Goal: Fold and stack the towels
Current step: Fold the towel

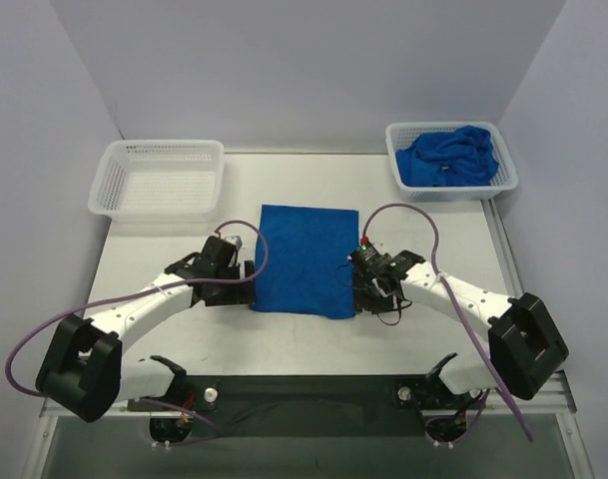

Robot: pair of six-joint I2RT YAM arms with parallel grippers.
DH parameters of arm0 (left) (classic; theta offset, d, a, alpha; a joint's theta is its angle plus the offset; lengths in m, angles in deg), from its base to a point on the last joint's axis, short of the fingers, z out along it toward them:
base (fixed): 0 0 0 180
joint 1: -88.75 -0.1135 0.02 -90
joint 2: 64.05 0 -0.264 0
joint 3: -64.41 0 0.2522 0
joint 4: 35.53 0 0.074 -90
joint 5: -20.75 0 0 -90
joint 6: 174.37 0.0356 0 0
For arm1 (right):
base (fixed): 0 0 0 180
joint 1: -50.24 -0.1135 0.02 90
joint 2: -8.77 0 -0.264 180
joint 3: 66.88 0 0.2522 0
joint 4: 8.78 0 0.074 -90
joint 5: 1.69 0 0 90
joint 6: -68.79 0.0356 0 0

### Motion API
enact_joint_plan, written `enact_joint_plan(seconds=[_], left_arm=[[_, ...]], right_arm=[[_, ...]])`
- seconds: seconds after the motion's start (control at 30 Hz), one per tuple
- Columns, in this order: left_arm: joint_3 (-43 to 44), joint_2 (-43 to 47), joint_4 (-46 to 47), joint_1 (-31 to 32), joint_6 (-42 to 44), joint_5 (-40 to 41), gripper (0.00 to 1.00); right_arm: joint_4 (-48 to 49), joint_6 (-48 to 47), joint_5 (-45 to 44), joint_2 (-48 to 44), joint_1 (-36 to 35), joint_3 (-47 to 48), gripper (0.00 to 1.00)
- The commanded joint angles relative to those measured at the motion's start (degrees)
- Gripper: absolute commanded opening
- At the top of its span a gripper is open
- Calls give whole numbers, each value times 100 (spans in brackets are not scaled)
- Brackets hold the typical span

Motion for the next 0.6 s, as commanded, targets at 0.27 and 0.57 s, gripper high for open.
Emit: enact_joint_plan(seconds=[0.27,0.57], left_arm=[[-147,-226,726,106,-456,253,83],[-253,-375,920,106,-579,288,79]], right_arm=[[1377,1742,31,-416,55,-813,36],[1616,2067,93,-232,187,-1033,33]])
